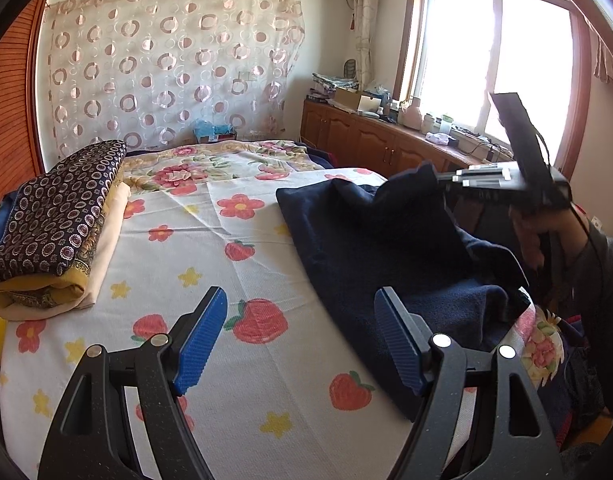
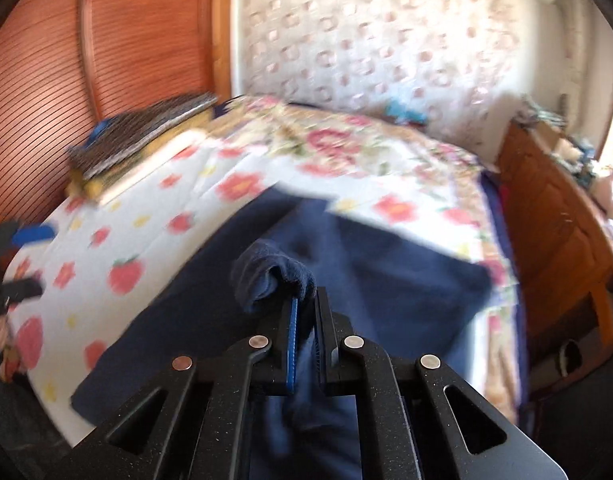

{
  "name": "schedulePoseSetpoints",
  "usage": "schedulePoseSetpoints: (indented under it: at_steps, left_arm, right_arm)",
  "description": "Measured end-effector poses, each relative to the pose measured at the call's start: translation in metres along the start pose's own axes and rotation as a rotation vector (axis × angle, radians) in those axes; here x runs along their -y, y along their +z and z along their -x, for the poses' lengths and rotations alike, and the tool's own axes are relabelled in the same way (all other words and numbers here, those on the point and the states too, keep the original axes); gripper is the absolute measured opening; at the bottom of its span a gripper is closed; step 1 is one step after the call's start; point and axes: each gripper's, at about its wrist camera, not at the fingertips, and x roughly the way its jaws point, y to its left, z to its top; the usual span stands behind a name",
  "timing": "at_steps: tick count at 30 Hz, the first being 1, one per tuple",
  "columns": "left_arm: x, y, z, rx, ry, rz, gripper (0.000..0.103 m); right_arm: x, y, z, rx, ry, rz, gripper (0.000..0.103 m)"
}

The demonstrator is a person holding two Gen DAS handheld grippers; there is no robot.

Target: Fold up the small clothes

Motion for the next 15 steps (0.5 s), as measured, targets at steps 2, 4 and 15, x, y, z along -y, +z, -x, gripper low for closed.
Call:
schedulePoseSetpoints:
  at_steps: [2,4,15]
  left_arm:
    - [0.001,0.000,-0.001,-0.001,0.000,-0.001,0.077]
    - [0.000,0.001,-0.001,-0.004,0.000,-0.001,0.077]
    - [0.002,0.000,-0.006,-0.021,-0.004,-0.009,0.077]
  right_arm:
    - [0.020,0.007,0.002,0.012,-0.046,-0.028,0.007]
    - [0.039,0.012,0.001,0.022,-0.089,-0.062,0.007]
    - [0.093,0.024,-0.039,-0.014,-0.294,-0.255,0.010]
